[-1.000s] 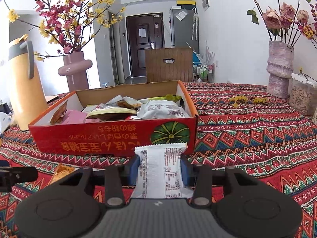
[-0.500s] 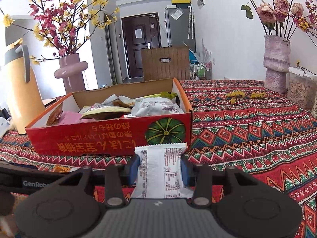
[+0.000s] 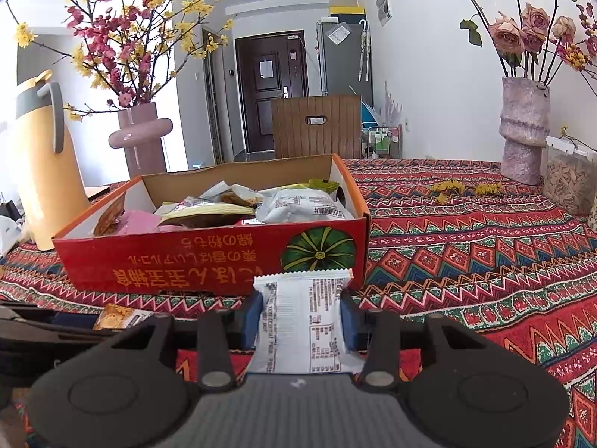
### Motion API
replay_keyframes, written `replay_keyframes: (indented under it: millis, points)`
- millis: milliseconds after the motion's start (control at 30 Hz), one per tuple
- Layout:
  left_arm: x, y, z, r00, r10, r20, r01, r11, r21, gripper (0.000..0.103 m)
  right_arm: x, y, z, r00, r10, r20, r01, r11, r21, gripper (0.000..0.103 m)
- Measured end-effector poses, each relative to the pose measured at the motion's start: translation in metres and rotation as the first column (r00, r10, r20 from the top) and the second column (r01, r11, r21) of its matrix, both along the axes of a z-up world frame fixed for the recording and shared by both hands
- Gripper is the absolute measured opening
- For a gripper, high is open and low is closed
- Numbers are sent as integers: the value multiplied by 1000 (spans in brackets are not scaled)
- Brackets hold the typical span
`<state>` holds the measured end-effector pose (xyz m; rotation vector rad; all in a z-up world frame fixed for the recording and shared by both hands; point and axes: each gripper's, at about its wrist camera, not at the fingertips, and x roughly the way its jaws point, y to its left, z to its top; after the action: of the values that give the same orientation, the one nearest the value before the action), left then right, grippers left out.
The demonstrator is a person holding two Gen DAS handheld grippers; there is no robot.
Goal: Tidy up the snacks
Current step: 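Grasp the orange cookie packet with the left gripper while the right gripper holds its packet, then carry both packets into the cardboard box and open both grippers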
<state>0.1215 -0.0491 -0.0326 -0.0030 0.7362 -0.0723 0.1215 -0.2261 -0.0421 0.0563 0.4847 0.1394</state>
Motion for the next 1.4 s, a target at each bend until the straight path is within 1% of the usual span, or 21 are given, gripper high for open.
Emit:
replay_keyframes:
  millis: [133, 300, 433, 567, 667, 767, 833, 933, 1000, 1033, 1067, 1100, 1133, 1167, 1200, 1233, 1267, 1333, 1400]
  points:
    - [-10, 6, 21, 997, -10, 72, 11, 1000, -8, 56, -9, 2, 9, 999, 30, 45, -31, 1000, 3, 42]
    - [-10, 15, 54, 985, 13, 172, -13, 1000, 1, 56, -9, 8, 31, 995, 59, 84, -60, 998, -1, 42]
    - [1, 21, 76, 971, 42, 236, -45, 999, 7, 57, 7, 14, 50, 991, 70, 112, -68, 998, -15, 42]
    - [20, 24, 90, 960, 68, 273, -76, 997, 18, 57, 34, 20, 68, 988, 59, 140, -54, 998, -38, 42]
    - [36, 27, 95, 952, 95, 291, -108, 994, 28, 57, 63, 25, 76, 989, 50, 139, -44, 998, -47, 42]
    - [55, 34, 95, 948, 132, 289, -146, 989, 26, 57, 89, 28, 77, 991, 35, 128, -29, 999, -46, 42]
    - [67, 38, 93, 949, 158, 273, -173, 984, 32, 57, 104, 30, 74, 993, 24, 116, -18, 998, -53, 42]
    - [79, 43, 86, 947, 184, 263, -201, 979, 41, 58, 121, 34, 64, 997, 19, 74, -14, 998, -65, 42]
    - [83, 47, 82, 948, 196, 251, -211, 977, 37, 60, 125, 36, 58, 998, 20, 56, -15, 997, -74, 43]
    - [84, 49, 80, 949, 196, 247, -211, 977, 35, 64, 124, 37, 56, 998, 22, 52, -18, 997, -74, 43]
    - [84, 50, 78, 949, 197, 247, -211, 977, 33, 72, 123, 36, 56, 998, 24, 53, -20, 997, -71, 45]
    - [82, 51, 76, 946, 201, 254, -217, 976, 36, 74, 121, 36, 57, 998, 19, 60, -15, 997, -70, 47]
    - [80, 52, 76, 944, 201, 261, -217, 975, 35, 79, 119, 35, 58, 998, 17, 65, -13, 998, -66, 53]
    - [79, 54, 76, 944, 200, 263, -215, 976, 30, 85, 116, 34, 60, 997, 14, 73, -9, 998, -60, 70]
    - [76, 56, 76, 943, 203, 264, -216, 976, 24, 90, 112, 32, 62, 996, 7, 89, -2, 998, -58, 87]
    - [73, 57, 76, 941, 208, 268, -221, 975, 17, 100, 107, 31, 63, 994, -2, 105, 8, 998, -59, 92]
    - [68, 58, 76, 937, 210, 281, -221, 975, 11, 103, 102, 30, 64, 993, -4, 114, 11, 998, -59, 97]
    - [60, 59, 77, 934, 206, 293, -218, 976, 8, 103, 94, 26, 67, 993, 4, 117, 2, 999, -51, 99]
    - [51, 61, 80, 934, 204, 292, -211, 977, -7, 103, 82, 23, 70, 993, 6, 120, 0, 999, -49, 103]
